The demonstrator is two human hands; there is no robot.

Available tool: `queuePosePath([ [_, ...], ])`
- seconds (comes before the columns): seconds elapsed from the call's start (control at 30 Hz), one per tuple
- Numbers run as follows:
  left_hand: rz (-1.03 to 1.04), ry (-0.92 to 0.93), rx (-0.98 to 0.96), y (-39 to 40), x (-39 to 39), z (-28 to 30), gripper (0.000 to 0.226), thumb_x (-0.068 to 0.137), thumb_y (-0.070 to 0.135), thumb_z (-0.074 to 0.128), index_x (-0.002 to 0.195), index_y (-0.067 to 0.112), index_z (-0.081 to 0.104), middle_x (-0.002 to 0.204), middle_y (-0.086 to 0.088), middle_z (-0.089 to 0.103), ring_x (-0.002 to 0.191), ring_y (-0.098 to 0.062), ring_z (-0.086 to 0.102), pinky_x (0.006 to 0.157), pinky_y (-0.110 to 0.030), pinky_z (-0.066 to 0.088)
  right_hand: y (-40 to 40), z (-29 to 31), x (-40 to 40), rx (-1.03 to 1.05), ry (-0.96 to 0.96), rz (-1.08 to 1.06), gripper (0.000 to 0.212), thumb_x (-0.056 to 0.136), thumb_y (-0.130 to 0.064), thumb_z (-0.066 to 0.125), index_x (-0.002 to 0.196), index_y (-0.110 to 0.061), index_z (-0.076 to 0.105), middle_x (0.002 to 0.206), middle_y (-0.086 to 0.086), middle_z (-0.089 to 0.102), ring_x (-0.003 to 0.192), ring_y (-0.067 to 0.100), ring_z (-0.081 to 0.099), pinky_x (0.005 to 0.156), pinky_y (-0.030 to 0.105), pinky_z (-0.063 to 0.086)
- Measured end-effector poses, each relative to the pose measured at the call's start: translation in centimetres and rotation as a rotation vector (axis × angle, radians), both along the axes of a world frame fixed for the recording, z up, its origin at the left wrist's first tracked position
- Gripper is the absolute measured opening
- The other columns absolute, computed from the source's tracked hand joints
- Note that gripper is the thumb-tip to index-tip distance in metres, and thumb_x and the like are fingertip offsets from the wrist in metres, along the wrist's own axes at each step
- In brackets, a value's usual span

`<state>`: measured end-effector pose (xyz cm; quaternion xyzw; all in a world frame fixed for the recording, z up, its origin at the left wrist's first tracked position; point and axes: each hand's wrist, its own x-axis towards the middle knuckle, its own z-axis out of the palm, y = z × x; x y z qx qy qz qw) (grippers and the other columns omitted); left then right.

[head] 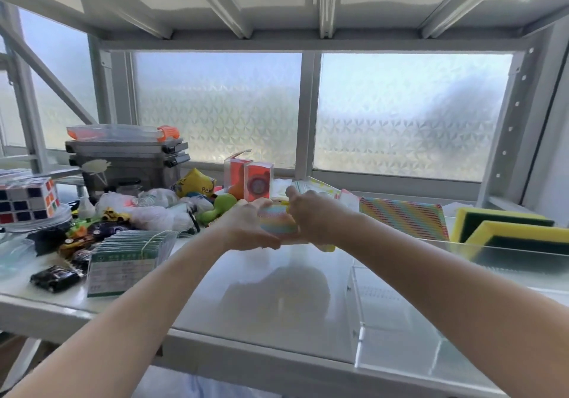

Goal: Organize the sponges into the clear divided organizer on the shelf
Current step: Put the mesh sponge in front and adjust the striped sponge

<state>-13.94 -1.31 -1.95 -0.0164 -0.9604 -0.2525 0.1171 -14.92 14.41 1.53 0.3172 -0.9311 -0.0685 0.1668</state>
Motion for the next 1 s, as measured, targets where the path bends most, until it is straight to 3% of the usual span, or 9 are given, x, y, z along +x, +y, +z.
queuePosePath([
  [0.1, -0.007, 0.094, -0.010, 0.1, 1.9, 1.1, 0.092, 0.059, 0.037, 0.079, 0.139, 0.028, 0.034, 0.117, -0.005, 0.041, 0.102, -0.022, 0.050, 0.083, -0.030, 0.052, 1.0, 0.9, 1.2, -0.048, 0.062, 0.032, 0.042, 0.074, 0.002, 0.061, 0.112, -0.008, 0.046, 0.110, 0.010, 0.055, 0.080, 0.028, 0.053, 0.042, 0.027, 0.022],
  [0.23, -0.001, 0.186, -0.017, 0.9, 4.5, 2.5, 0.095, 0.056, 0.038, 0.079, 0.139, 0.030, 0.035, 0.113, -0.006, 0.044, 0.100, -0.022, 0.050, 0.083, -0.036, 0.054, 2.4, 2.2, 3.1, -0.121, 0.098, 0.089, 0.027, 0.077, -0.002, 0.059, 0.100, -0.013, 0.048, 0.112, 0.011, 0.059, 0.064, 0.021, 0.042, 0.047, 0.026, 0.028],
  [0.37, -0.014, 0.230, -0.014, 2.5, 7.0, 3.8, 0.096, 0.054, 0.039, 0.078, 0.139, 0.028, 0.035, 0.114, -0.006, 0.045, 0.102, -0.023, 0.051, 0.084, -0.039, 0.054, 4.5, 3.5, 5.6, -0.186, 0.139, 0.068, 0.038, 0.078, -0.004, 0.061, 0.112, -0.010, 0.045, 0.089, 0.009, 0.061, 0.071, 0.029, 0.060, 0.058, 0.031, 0.043],
  [0.43, -0.010, 0.256, -0.014, 3.2, 8.2, 4.5, 0.097, 0.052, 0.041, 0.076, 0.139, 0.027, 0.035, 0.119, -0.006, 0.045, 0.108, -0.025, 0.049, 0.089, -0.041, 0.051, 5.6, 4.3, 7.4, -0.224, 0.160, 0.056, 0.042, 0.079, 0.000, 0.059, 0.118, -0.007, 0.043, 0.082, 0.011, 0.059, 0.073, 0.031, 0.060, 0.063, 0.031, 0.041],
  [0.53, -0.003, 0.307, -0.035, 4.1, 9.9, 5.6, 0.096, 0.053, 0.042, 0.077, 0.138, 0.029, 0.035, 0.123, -0.006, 0.047, 0.118, -0.026, 0.042, 0.097, -0.040, 0.044, 7.3, 5.5, 10.3, -0.314, 0.140, 0.081, 0.038, 0.085, 0.000, 0.050, 0.122, -0.005, 0.043, 0.091, 0.020, 0.064, 0.073, 0.034, 0.056, 0.062, 0.031, 0.037],
  [0.63, -0.006, 0.341, -0.033, 5.4, 11.5, 6.3, 0.095, 0.053, 0.042, 0.077, 0.137, 0.031, 0.035, 0.116, -0.005, 0.046, 0.115, -0.027, 0.042, 0.091, -0.037, 0.044, 9.0, 6.4, 12.6, -0.379, 0.126, 0.108, 0.036, 0.092, -0.009, 0.045, 0.128, -0.006, 0.043, 0.100, 0.022, 0.064, 0.072, 0.029, 0.051, 0.060, 0.029, 0.034],
  [0.83, 0.018, 0.425, -0.052, 8.2, 13.7, 7.2, 0.093, 0.054, 0.045, 0.075, 0.137, 0.031, 0.035, 0.107, -0.001, 0.043, 0.108, -0.024, 0.046, 0.093, -0.038, 0.043, 12.1, 6.2, 14.3, -0.505, 0.098, 0.023, 0.035, 0.092, -0.016, 0.051, 0.125, -0.007, 0.047, 0.110, 0.020, 0.061, 0.094, 0.035, 0.058, 0.068, 0.033, 0.039],
  [1.0, 0.006, 0.469, -0.022, 10.0, 14.2, 7.3, 0.090, 0.061, 0.038, 0.077, 0.139, 0.027, 0.033, 0.108, -0.002, 0.041, 0.098, -0.017, 0.044, 0.078, -0.027, 0.039, 12.9, 3.8, 14.1, -0.488, 0.084, -0.069, 0.032, 0.091, -0.019, 0.050, 0.121, -0.005, 0.052, 0.110, 0.021, 0.062, 0.096, 0.036, 0.060, 0.067, 0.031, 0.039],
])
